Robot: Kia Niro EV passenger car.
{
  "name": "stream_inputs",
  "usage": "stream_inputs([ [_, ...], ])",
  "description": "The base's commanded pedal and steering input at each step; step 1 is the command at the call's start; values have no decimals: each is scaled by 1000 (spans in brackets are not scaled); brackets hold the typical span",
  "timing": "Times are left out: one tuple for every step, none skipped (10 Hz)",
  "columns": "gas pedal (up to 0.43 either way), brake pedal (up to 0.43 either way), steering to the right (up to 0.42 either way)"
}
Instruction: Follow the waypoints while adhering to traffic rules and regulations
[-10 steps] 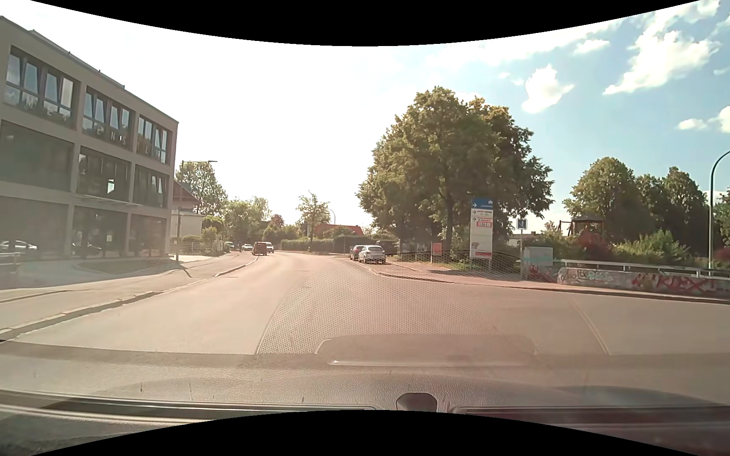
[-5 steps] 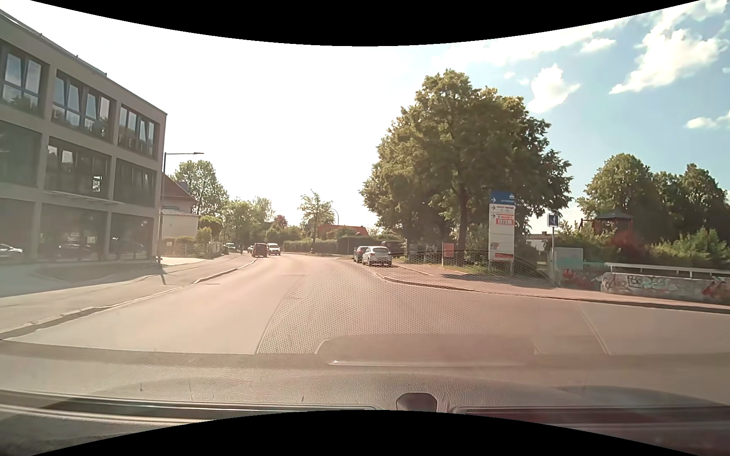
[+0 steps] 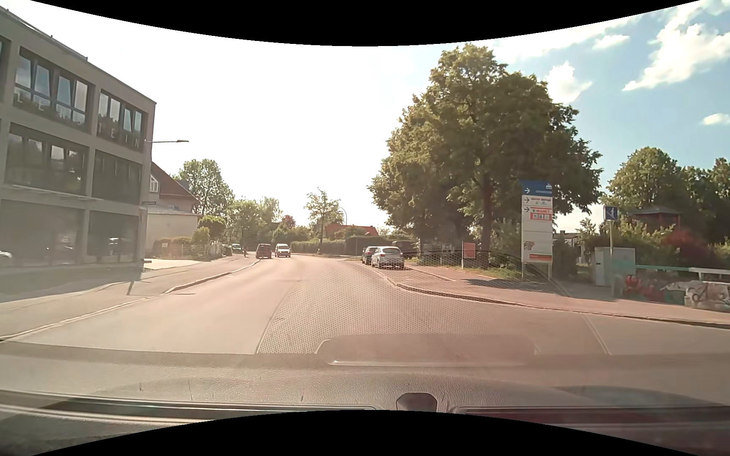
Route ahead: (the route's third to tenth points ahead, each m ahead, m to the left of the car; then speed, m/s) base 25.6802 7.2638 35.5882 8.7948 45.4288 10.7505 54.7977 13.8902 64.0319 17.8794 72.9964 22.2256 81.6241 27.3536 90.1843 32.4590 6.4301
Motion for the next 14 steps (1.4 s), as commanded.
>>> stream_inputs([
  [228,6,-47],
  [220,6,-49],
  [220,6,-51],
  [220,6,-53],
  [209,6,-55],
  [189,6,-55],
  [177,6,-55],
  [157,6,-55],
  [150,6,-55],
  [138,6,-54],
  [138,6,-53],
  [118,6,-52],
  [118,6,-47],
  [118,6,-36],
])
